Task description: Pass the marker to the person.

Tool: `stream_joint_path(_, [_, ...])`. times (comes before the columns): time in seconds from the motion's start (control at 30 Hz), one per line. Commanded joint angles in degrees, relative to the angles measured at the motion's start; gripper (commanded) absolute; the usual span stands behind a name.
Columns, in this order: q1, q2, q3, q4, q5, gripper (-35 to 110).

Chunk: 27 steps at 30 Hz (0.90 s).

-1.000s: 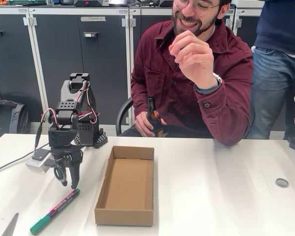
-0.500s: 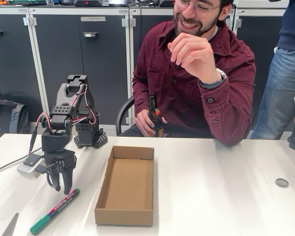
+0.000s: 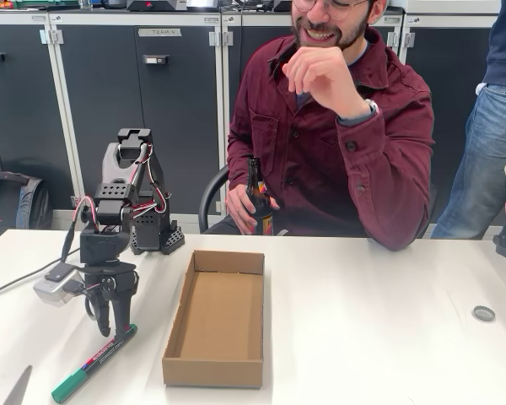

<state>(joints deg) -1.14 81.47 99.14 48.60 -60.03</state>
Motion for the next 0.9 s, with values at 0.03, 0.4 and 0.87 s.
stream_joint_path(0.03, [-1.1,3.9,-1.4,-1.9,0.6,17])
stream_joint_path(0.4, [-0.5,-0.9,-4.7,0.8,0.3,17])
stream_joint_path(0.87, [1.1,-4.7,-4.7,0.4,1.0,13])
